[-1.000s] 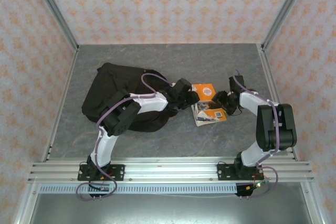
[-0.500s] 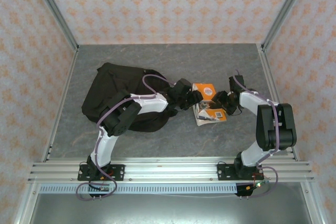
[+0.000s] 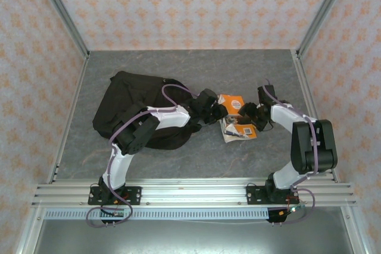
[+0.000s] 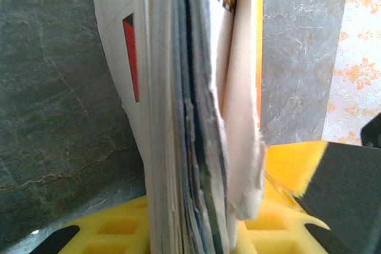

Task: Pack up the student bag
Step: Pick up the book from the middle-right of the table, then pass the book.

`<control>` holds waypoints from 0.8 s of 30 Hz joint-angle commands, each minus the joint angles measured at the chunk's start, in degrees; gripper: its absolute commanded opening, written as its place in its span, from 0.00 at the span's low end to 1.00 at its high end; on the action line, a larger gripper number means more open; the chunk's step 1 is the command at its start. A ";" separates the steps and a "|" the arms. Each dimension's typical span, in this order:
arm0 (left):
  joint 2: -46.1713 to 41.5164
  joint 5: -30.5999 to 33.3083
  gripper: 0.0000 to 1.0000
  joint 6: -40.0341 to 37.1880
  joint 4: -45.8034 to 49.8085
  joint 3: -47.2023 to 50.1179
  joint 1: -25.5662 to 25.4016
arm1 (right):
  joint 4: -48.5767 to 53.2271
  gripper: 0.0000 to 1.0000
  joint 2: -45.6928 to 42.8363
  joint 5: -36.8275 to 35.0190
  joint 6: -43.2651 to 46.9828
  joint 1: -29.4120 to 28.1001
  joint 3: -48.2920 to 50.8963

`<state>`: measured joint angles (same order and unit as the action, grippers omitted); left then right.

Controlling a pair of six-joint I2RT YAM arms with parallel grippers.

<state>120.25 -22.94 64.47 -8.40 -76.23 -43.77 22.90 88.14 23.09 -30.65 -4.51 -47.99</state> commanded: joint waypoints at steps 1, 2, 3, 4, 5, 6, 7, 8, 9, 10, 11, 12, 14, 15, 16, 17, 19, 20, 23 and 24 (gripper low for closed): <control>-3.39 -2.85 0.27 0.15 -2.51 1.35 0.33 | 3.99 0.80 -6.57 -4.37 -1.66 -0.60 0.07; -3.48 -3.19 0.26 0.53 -3.18 1.85 0.51 | 4.68 0.81 -8.51 -5.54 -2.13 -0.52 0.52; -3.44 -3.54 0.26 0.97 -3.64 2.15 0.69 | 5.36 0.81 -10.32 -6.57 -2.65 -0.37 0.92; -3.44 -3.90 0.26 1.54 -4.17 2.46 0.87 | 6.02 0.82 -12.54 -7.82 -3.75 -0.23 1.69; -3.52 -4.16 0.26 2.31 -4.78 2.73 1.04 | 6.64 0.82 -14.98 -8.71 -4.94 -0.08 2.57; -3.59 -4.37 0.26 2.93 -5.35 3.05 1.13 | 7.16 0.83 -17.12 -9.29 -5.91 0.02 3.44; -3.66 -4.63 0.26 3.69 -5.80 3.27 1.22 | 7.81 0.83 -19.85 -9.82 -7.22 0.27 4.42; -3.79 -4.81 0.26 4.42 -6.05 3.39 1.31 | 8.68 0.84 -23.43 -10.08 -8.79 0.59 5.45; -3.90 -4.92 0.26 5.16 -6.28 3.45 1.32 | 9.08 0.84 -26.25 -9.89 -10.28 0.93 6.57; -4.04 -5.20 0.26 6.13 -6.73 3.60 1.40 | 9.32 0.85 -29.72 -9.30 -12.21 1.41 8.01; -4.29 -5.50 0.26 7.18 -7.17 3.63 1.49 | 9.45 0.86 -33.04 -8.30 -14.46 1.88 9.68; -4.38 -5.83 0.26 8.15 -7.56 3.58 1.58 | 9.31 0.87 -36.66 -6.92 -16.75 2.32 11.29; -4.96 -5.98 0.26 9.62 -7.68 3.42 1.67 | 9.59 0.89 -42.70 -4.79 -20.98 2.66 13.95; -5.21 -5.98 0.26 10.08 -7.60 3.30 1.67 | 9.75 0.89 -45.68 -3.84 -23.35 2.71 15.20; -5.54 -5.90 0.26 10.27 -7.44 3.12 1.67 | 9.71 0.90 -48.00 -2.70 -25.49 2.68 16.39; -5.77 -5.81 0.26 10.41 -7.01 2.87 1.67 | 9.46 0.90 -50.39 -1.47 -27.97 2.75 17.89; -5.83 -5.63 0.26 10.74 -6.63 2.40 1.65 | 8.36 0.91 -53.99 0.99 -32.74 2.75 20.96; -5.78 -5.70 0.26 11.18 -6.80 2.29 1.67 | 7.78 0.90 -55.48 2.07 -34.85 2.76 22.68; -5.34 -5.89 0.26 12.70 -7.80 2.22 1.62 | 4.44 0.89 -58.41 4.84 -40.86 2.71 27.71; -5.15 -6.04 0.26 13.19 -8.31 2.15 1.67 | 2.88 0.88 -59.04 5.67 -42.61 2.72 29.42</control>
<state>117.67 -27.64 75.13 -12.43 -73.06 -42.59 29.36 30.48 24.71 -64.25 -2.02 -21.96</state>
